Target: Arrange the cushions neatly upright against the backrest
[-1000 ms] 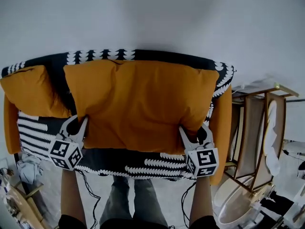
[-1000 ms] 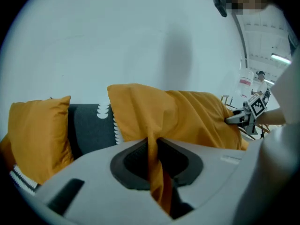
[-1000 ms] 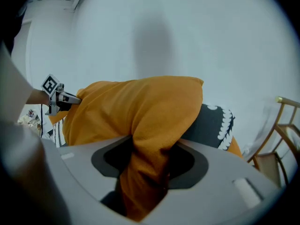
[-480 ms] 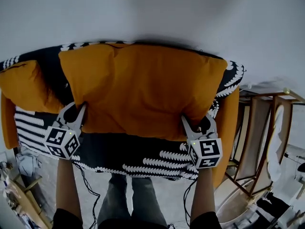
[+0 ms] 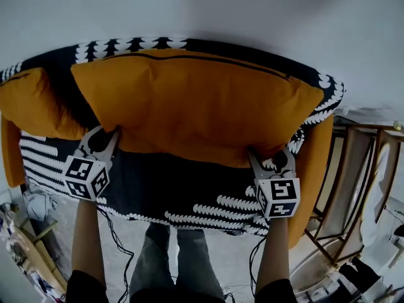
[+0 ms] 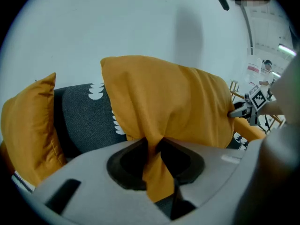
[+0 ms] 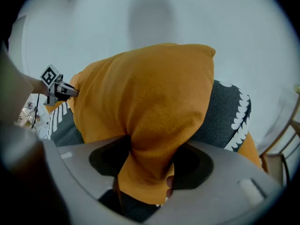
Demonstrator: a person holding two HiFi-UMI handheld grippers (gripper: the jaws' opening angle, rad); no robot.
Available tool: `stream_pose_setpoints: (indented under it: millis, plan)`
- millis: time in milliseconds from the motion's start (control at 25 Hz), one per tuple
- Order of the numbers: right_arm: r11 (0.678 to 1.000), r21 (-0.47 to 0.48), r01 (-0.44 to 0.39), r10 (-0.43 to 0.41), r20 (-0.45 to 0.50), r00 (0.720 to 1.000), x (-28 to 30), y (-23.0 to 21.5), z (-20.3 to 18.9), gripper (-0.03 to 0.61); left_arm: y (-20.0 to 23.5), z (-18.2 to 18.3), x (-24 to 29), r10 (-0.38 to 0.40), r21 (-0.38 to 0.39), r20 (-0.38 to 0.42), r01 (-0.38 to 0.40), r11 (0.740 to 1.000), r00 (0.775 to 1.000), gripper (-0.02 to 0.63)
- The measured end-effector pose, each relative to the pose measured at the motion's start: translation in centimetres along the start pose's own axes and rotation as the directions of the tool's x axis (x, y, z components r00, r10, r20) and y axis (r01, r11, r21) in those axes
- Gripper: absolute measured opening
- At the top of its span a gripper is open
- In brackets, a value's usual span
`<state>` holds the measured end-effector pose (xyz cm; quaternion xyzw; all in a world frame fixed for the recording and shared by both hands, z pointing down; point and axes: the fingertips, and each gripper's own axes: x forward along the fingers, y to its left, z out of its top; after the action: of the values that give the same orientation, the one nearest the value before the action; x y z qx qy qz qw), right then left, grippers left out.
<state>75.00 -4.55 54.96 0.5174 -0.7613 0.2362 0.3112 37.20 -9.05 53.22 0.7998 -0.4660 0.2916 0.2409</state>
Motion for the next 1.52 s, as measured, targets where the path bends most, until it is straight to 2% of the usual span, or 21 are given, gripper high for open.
stream_pose_setpoints:
  millis: [200, 600, 840, 1160, 1520]
  plan:
    - [0.999, 0.032, 0.015, -0.015, -0.024, 1.000, 0.7, -0.7, -1.5, 0.319, 0.5, -0.5, 0.9, -0.019, 0.005, -0.015, 0.019, 1.000, 1.000, 0.129]
    - [0.997, 0.007, 0.073, -0.073, -0.016, 0.997, -0.5, -1.3, -2.2, 0.362, 1.1, -1.4, 0.0, -0.015, -0.047, -0.006, 0.015, 0.999, 1.000, 0.234]
    - [0.995, 0.021, 0.093, -0.092, -0.009, 0.996, -2.7, -0.9, -3.0, 0.357, 0.5, -2.2, -1.3, -0.009, -0.051, -0.006, 0.009, 0.999, 1.000, 0.242]
    - [0.983, 0.088, 0.161, -0.164, 0.027, 0.986, -6.8, 0.8, -3.4, 0.234, -1.7, -1.4, -5.4, -0.024, -0.034, 0.065, 0.026, 0.999, 0.998, 0.230]
    - [0.974, 0.134, 0.183, -0.197, 0.099, 0.975, -11.8, 6.2, -1.0, 0.132, -4.9, 0.1, -11.5, -0.054, -0.015, 0.145, 0.057, 0.998, 0.988, 0.122]
